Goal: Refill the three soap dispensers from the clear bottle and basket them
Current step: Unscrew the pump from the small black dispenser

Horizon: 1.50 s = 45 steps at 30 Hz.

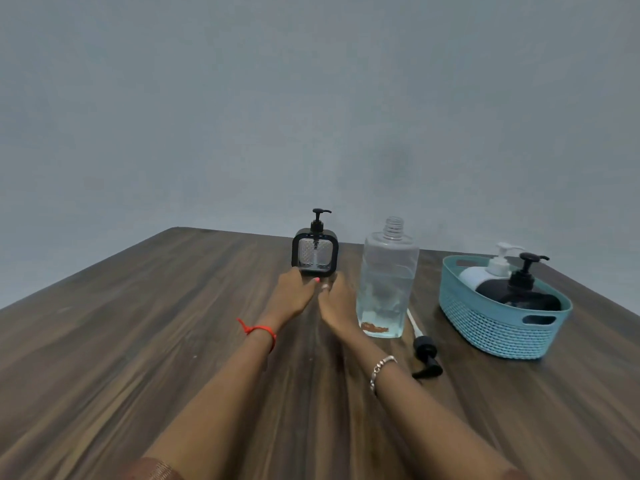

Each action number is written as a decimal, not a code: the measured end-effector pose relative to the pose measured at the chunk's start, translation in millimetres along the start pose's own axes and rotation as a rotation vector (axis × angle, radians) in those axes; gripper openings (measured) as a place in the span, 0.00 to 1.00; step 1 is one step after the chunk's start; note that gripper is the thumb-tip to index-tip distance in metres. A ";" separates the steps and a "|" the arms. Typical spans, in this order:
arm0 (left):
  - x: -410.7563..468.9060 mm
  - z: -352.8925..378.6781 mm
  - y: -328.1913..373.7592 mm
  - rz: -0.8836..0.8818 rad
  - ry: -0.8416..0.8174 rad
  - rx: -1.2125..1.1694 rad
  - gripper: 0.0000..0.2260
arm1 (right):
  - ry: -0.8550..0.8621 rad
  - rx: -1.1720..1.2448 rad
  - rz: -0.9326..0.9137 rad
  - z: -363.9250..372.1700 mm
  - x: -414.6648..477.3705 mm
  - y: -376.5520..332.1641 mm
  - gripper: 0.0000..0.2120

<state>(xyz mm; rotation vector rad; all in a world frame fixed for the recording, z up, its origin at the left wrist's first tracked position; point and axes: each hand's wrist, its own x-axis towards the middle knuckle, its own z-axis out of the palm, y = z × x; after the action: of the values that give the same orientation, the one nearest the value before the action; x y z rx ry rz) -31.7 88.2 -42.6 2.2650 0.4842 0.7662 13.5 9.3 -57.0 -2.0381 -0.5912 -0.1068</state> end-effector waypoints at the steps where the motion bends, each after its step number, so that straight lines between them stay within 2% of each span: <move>1: 9.1 3.3 -5.6 -0.010 -0.005 0.000 0.14 | 0.012 -0.017 0.013 3.7 8.2 0.2 0.19; 5: 45.0 13.3 -24.0 -0.052 -0.003 -0.026 0.17 | 0.072 0.048 0.118 23.2 47.3 -5.2 0.22; 12: 113.8 27.6 -60.4 -0.161 -0.053 -0.078 0.32 | 0.213 0.203 0.246 47.8 112.8 -9.2 0.31; 17: 138.6 38.9 -74.5 -0.163 -0.078 -0.149 0.30 | 0.209 0.292 0.280 59.1 136.9 -1.6 0.29; 20: 140.8 47.8 -79.1 -0.153 -0.067 -0.171 0.23 | 0.224 0.306 0.242 62.4 137.3 4.5 0.23; 25: 132.9 42.6 -72.8 -0.172 -0.025 -0.271 0.21 | 0.315 0.243 0.232 52.5 124.9 1.6 0.16; 29: 118.7 20.0 -67.4 -0.175 -0.016 -0.360 0.15 | 0.341 0.198 0.177 40.0 104.4 -9.4 0.14; 37: 57.1 -32.1 -42.1 -0.180 0.010 -0.592 0.30 | 0.260 0.093 -0.065 6.3 22.8 -48.9 0.15; 41: 18.2 -52.5 -32.6 -0.169 -0.098 -0.605 0.33 | 0.162 0.048 -0.139 -12.2 -18.9 -53.8 0.14; 45: -19.1 -61.7 -24.5 -0.184 -0.101 -0.568 0.25 | 0.056 0.002 -0.162 -31.7 -55.1 -46.1 0.13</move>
<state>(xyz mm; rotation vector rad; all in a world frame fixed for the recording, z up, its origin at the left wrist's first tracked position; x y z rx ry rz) -88.8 125.3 -31.0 1.6952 0.3636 0.5981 -50.4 -18.5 -21.0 -1.9761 -0.7201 -0.2585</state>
